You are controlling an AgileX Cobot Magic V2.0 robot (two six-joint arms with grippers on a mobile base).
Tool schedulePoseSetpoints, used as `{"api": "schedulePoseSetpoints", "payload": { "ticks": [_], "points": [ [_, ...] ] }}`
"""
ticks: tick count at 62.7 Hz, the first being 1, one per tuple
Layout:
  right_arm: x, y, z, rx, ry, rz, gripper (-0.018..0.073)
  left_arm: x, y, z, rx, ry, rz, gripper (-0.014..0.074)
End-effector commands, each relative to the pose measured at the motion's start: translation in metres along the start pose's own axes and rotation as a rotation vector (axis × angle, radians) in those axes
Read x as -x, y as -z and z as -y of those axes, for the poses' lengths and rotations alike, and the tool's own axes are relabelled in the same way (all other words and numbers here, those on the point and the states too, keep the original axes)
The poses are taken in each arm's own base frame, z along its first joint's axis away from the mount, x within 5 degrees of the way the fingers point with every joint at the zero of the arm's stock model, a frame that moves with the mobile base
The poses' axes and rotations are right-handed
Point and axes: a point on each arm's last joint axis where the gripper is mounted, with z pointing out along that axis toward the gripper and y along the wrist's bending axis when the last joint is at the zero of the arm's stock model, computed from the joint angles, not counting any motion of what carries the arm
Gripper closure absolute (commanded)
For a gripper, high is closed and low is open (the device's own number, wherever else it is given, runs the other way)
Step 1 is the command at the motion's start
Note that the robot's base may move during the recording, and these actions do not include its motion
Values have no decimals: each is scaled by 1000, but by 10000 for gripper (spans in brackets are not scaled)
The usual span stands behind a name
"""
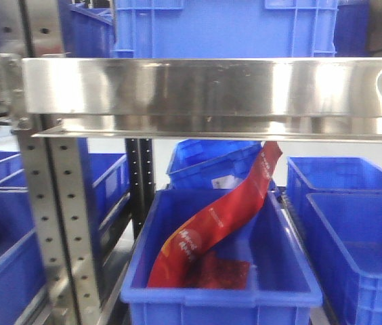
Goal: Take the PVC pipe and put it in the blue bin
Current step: 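Drive the base up to the metal shelf of blue bins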
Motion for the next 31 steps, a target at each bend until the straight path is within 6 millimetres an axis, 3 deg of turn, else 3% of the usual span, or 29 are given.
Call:
{"api": "schedulePoseSetpoints", "payload": {
  "ticks": [1, 31],
  "points": [
    [1, 1, 0, -1, 14, 18, 721, 4, 1, 1, -5, 9, 32, 708],
    [1, 1, 0, -1, 14, 18, 721, 4, 1, 1, -5, 9, 32, 708]
  ]
}}
